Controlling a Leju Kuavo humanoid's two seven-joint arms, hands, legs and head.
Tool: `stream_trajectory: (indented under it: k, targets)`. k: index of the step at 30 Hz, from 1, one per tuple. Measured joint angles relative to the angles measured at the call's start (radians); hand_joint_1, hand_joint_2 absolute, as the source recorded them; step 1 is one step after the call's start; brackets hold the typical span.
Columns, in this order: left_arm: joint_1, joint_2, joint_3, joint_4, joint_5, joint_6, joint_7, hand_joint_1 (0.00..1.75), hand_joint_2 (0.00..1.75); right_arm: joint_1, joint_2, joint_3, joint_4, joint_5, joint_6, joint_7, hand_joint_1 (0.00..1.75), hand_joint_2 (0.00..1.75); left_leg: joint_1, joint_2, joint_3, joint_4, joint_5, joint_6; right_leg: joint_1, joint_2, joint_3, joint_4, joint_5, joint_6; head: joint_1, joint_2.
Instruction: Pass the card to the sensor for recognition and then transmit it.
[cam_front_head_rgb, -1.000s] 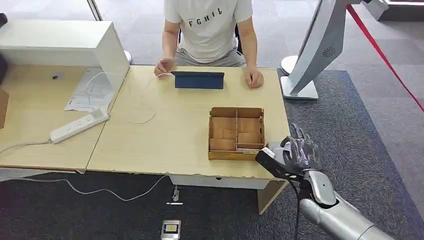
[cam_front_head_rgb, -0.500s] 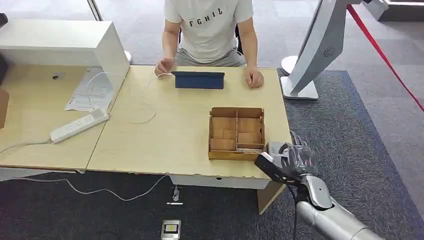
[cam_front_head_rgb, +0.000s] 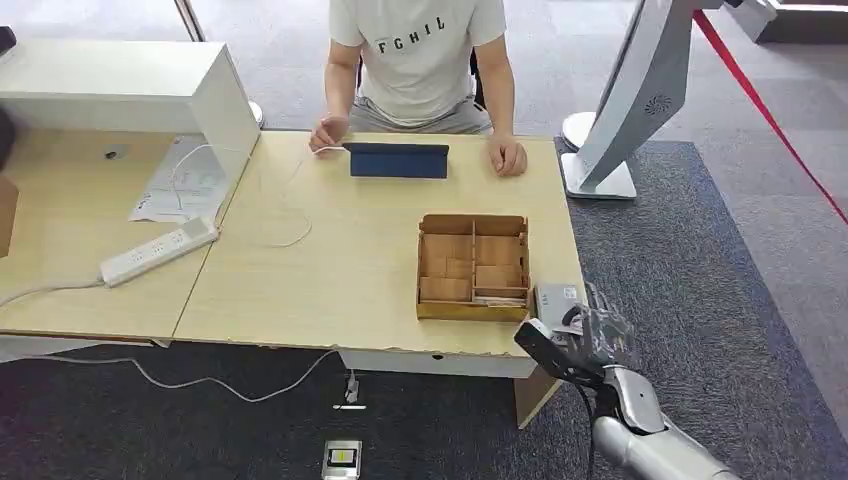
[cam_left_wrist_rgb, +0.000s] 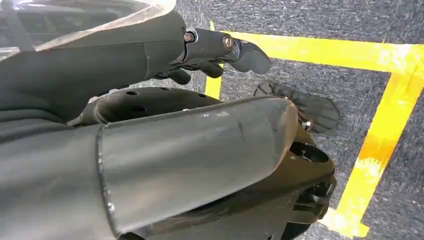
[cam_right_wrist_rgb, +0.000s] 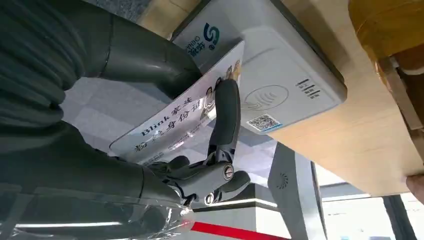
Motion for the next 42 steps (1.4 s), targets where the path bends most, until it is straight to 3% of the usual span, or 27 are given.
stream_trajectory:
  k: [11, 18, 24, 30, 37, 42]
  targets:
    - [0.000, 0.000, -0.001, 0.000, 0.000, -0.009, 0.001, 0.00, 0.00, -0.002, 0.004, 0.000, 0.013, 0.021, -0.025, 0.009, 1.75, 1.75, 0.000, 0.000, 0.001, 0.000, 0.000, 0.000, 0.000, 0.000, 0.001, 0.000, 0.000, 0.000, 0.000, 0.000]
    - [0.000, 0.000, -0.003, 0.000, 0.000, -0.016, 0.005, 0.00, 0.00, -0.066, -0.032, -0.002, -0.061, 0.158, -0.042, 0.125, 1.75, 1.75, 0.000, 0.000, 0.001, 0.000, 0.000, 0.000, 0.000, 0.000, 0.001, 0.000, 0.001, 0.000, 0.000, 0.000]
    - [-0.002, 0.000, -0.021, 0.000, 0.000, -0.017, 0.003, 0.00, 0.00, -0.129, -0.067, -0.010, -0.162, 0.240, -0.032, 0.164, 1.75, 1.75, 0.000, 0.000, 0.000, 0.000, 0.000, 0.000, 0.000, 0.000, 0.001, 0.001, 0.001, -0.001, 0.000, 0.000]
    - [-0.004, 0.002, -0.030, 0.000, -0.003, -0.023, 0.021, 0.00, 0.00, -0.300, -0.089, -0.011, -0.284, 0.349, 0.082, 0.226, 1.75, 1.75, 0.000, 0.001, 0.000, 0.000, 0.001, -0.001, 0.000, 0.001, -0.001, 0.001, 0.001, -0.001, 0.000, 0.000]
    - [-0.006, 0.003, -0.046, 0.000, -0.003, -0.018, 0.027, 0.00, 0.00, -0.368, -0.095, -0.008, -0.369, 0.352, 0.108, 0.233, 1.75, 1.75, 0.001, 0.001, 0.000, 0.000, 0.001, -0.001, 0.001, 0.001, -0.001, 0.001, 0.001, -0.001, 0.000, 0.000]
    - [-0.008, 0.003, -0.056, 0.000, -0.004, -0.008, 0.048, 0.00, 0.00, -0.410, -0.060, 0.018, -0.375, 0.362, 0.185, 0.197, 1.75, 1.75, 0.001, 0.001, -0.001, 0.000, 0.001, -0.001, 0.002, 0.001, -0.001, 0.001, 0.001, -0.001, 0.000, 0.000]
